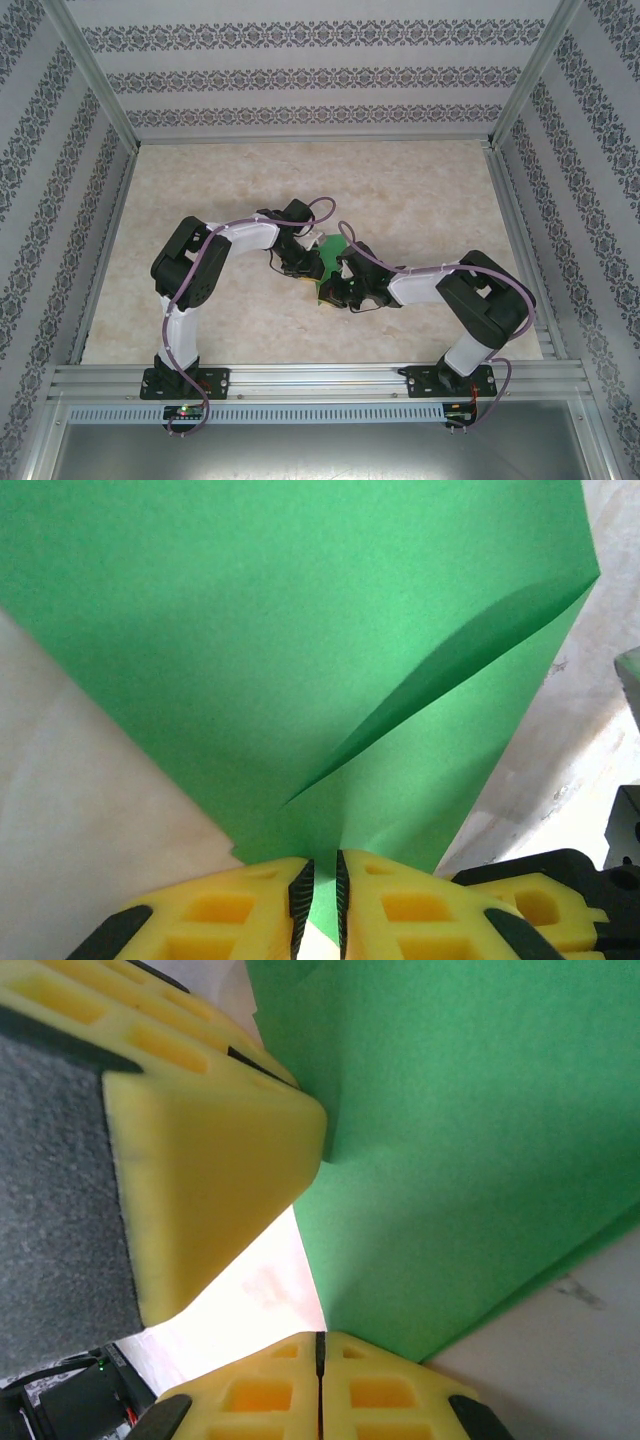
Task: Fold a paper plane with a square sheet of paper (pick it up from the middle)
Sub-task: Third fold the triangle at the center of the table.
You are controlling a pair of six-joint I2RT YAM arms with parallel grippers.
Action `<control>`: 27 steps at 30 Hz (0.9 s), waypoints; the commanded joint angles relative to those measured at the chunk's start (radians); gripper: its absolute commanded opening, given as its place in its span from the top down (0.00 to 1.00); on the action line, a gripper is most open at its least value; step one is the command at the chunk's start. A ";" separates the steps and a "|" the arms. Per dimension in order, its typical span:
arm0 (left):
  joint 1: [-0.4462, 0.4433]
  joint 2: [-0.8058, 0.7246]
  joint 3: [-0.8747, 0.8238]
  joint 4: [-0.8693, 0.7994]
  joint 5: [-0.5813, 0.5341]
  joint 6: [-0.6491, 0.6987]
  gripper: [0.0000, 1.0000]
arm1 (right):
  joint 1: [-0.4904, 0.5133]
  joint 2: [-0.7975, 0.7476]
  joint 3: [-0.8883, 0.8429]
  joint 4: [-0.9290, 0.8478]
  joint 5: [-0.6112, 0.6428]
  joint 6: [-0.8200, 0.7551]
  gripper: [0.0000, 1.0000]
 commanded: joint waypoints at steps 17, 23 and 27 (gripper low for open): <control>0.001 0.157 -0.055 -0.026 -0.162 0.036 0.78 | 0.055 0.024 0.050 -0.115 -0.024 -0.056 0.93; 0.004 0.165 -0.052 -0.030 -0.163 0.040 0.78 | 0.073 0.038 0.041 -0.142 -0.017 -0.057 0.93; 0.005 0.164 -0.047 -0.033 -0.162 0.042 0.78 | 0.076 0.007 0.029 -0.131 -0.013 -0.046 0.94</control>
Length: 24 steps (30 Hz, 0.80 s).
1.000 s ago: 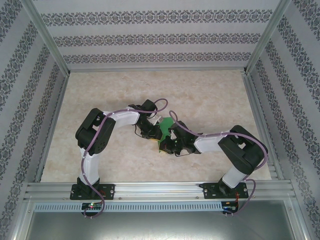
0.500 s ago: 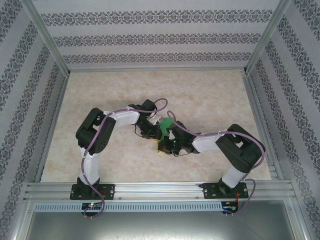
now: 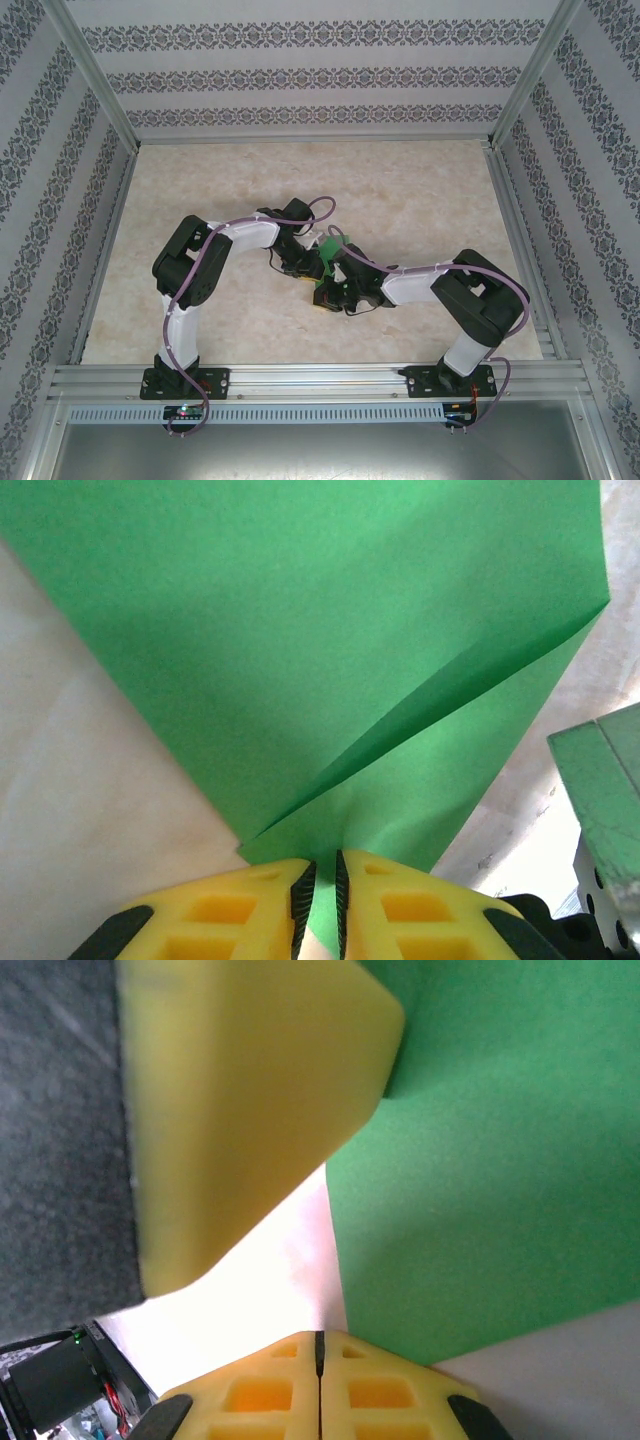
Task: Fold a paper plane with a square sheet of paper (pick it up from the middle)
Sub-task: Third fold the triangle at the center of the table.
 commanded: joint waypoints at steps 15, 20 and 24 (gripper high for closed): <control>-0.001 0.130 -0.061 -0.012 -0.177 0.022 0.78 | -0.096 -0.069 0.002 -0.018 0.032 -0.005 0.95; -0.001 0.133 -0.061 -0.010 -0.176 0.025 0.78 | -0.089 -0.008 0.010 0.021 0.017 -0.003 0.95; 0.002 0.135 -0.062 -0.010 -0.176 0.026 0.78 | -0.081 0.004 -0.003 0.002 0.024 -0.010 0.95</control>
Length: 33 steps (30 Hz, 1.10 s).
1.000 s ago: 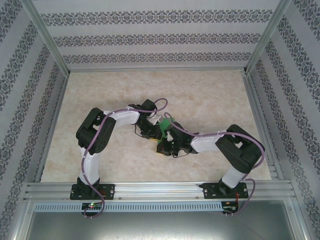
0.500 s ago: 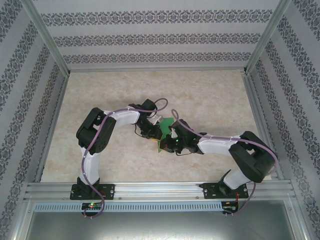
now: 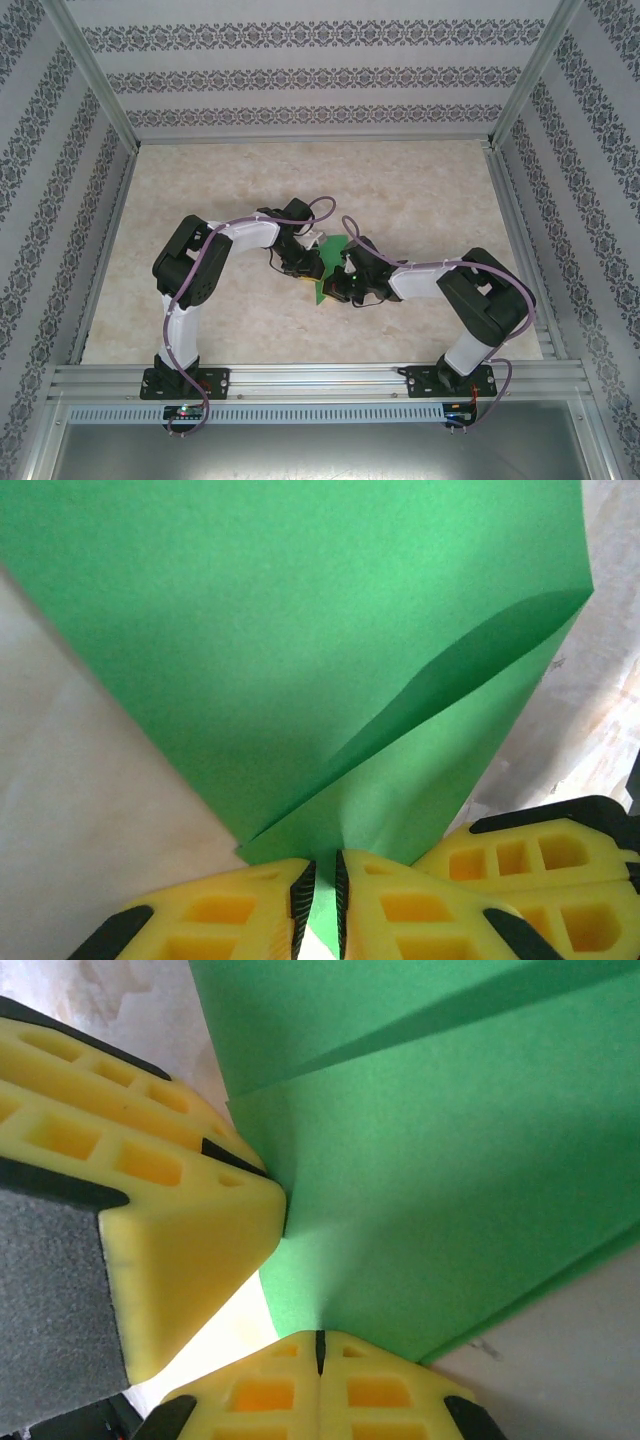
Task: Fold a paper plane with a square sheet of paper (pick it up from the middle)
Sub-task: Third fold the triangle at the center of the table.
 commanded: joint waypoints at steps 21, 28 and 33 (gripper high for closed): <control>0.006 0.126 -0.066 -0.006 -0.171 0.025 0.78 | -0.127 -0.060 0.050 -0.089 -0.012 -0.080 0.96; 0.006 0.113 -0.070 -0.009 -0.177 0.026 0.78 | -0.154 0.028 0.077 -0.079 -0.029 -0.109 0.95; 0.006 0.108 -0.074 -0.012 -0.183 0.029 0.78 | -0.184 0.017 0.068 -0.172 0.035 -0.168 0.95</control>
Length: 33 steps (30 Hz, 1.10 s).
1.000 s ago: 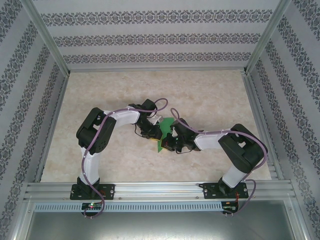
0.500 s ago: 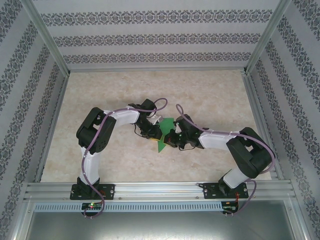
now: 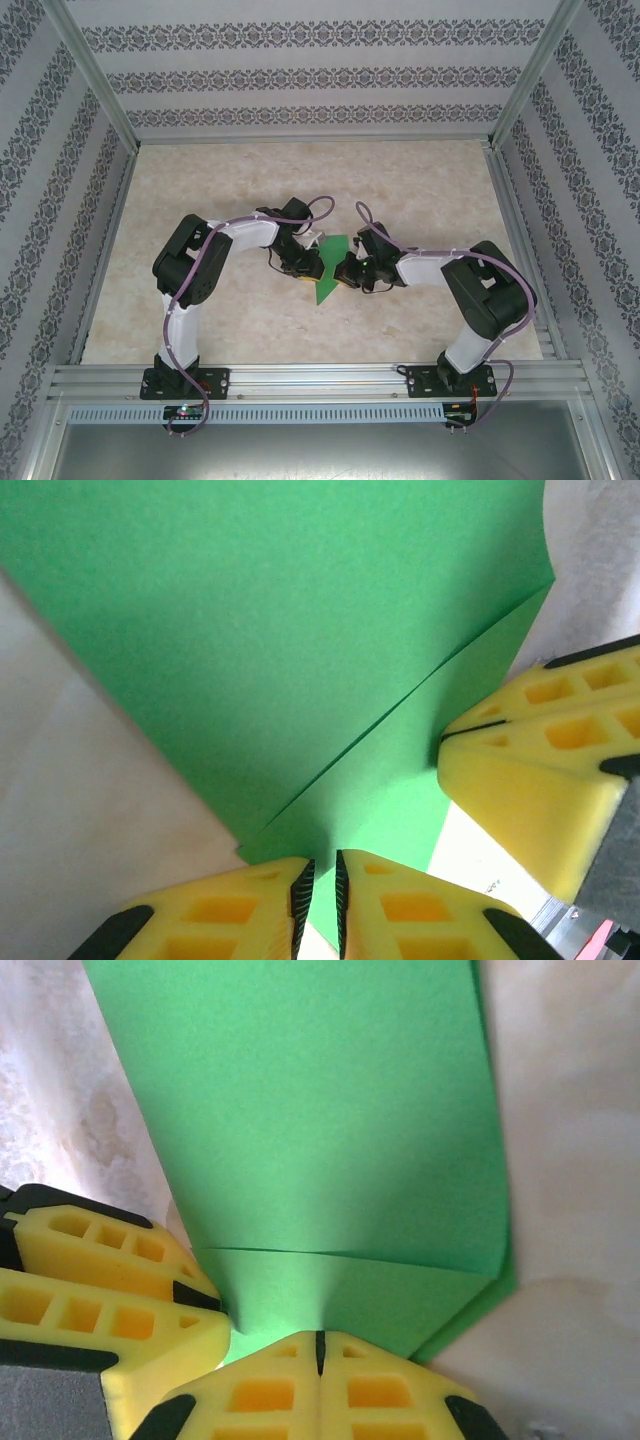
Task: Fold a paper plane with a square sheet of paper (pick it up from the middle)
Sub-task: Third fold the triangle at the center of the table, then fourth fold the wing at the center of the table.
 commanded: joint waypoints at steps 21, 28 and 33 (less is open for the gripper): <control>-0.005 0.078 -0.080 -0.008 -0.209 0.013 0.78 | -0.111 -0.102 0.002 -0.097 0.025 -0.092 0.83; -0.005 0.071 -0.081 -0.006 -0.208 0.011 0.78 | -0.108 -0.047 0.011 -0.048 -0.018 -0.076 0.77; -0.005 0.070 -0.082 -0.005 -0.208 0.011 0.78 | -0.103 -0.024 0.022 -0.030 -0.029 -0.070 0.76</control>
